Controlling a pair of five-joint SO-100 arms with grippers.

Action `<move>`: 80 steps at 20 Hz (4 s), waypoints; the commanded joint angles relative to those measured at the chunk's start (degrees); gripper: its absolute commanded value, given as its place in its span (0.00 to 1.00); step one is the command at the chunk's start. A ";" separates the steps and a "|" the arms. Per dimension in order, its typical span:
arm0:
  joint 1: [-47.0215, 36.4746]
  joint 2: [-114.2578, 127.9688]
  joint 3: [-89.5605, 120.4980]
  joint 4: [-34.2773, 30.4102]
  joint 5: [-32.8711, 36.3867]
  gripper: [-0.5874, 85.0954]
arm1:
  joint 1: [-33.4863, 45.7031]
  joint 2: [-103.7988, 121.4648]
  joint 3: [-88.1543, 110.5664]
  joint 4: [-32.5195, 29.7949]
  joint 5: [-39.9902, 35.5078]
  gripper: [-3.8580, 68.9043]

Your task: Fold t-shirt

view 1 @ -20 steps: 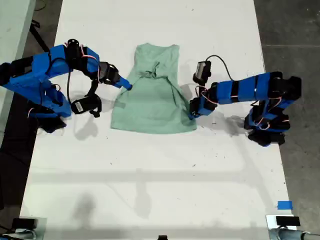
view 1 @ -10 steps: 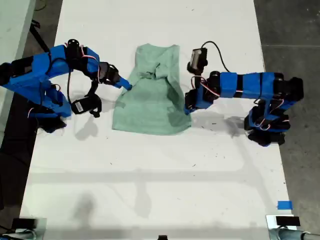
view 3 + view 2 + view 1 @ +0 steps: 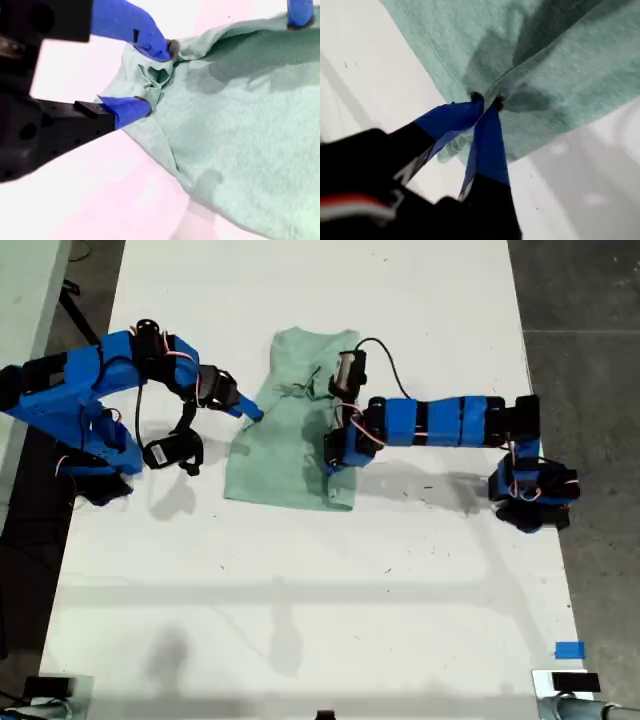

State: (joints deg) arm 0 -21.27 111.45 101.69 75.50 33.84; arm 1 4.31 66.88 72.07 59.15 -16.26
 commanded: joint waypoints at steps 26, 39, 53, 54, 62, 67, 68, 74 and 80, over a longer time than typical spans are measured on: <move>4.48 8.00 25.66 -6.42 -12.04 0.22 | 0.00 9.05 -22.32 26.19 -1.41 0.38; 3.52 -15.12 26.02 -18.63 -13.10 0.21 | -0.26 9.05 -21.62 25.49 -2.29 0.38; -0.79 -3.25 20.83 -3.16 -12.83 0.01 | -0.88 9.14 -19.60 24.35 -1.58 0.38; -1.23 -2.90 18.46 -0.70 -13.18 0.01 | -0.88 9.14 -19.51 24.43 -1.49 0.38; 7.12 -21.88 -8.88 0.35 -15.73 0.01 | -0.79 10.11 -18.81 25.58 -0.88 0.38; 12.74 -36.91 -18.37 -0.35 -17.84 0.01 | -0.88 10.11 -18.28 25.66 -0.35 0.38; 13.36 -39.20 -19.34 -0.62 -18.28 0.01 | -0.97 10.11 -18.28 25.58 -0.35 0.38; 15.91 -61.17 -41.66 5.19 -17.58 0.01 | -1.32 10.20 -18.28 25.58 0.00 0.38; 15.38 -51.33 -45.44 14.41 -14.85 0.28 | -1.76 10.37 -18.02 25.66 0.26 0.38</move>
State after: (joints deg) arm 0 -6.33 52.03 59.24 85.78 18.02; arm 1 3.52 71.10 54.32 85.34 -16.44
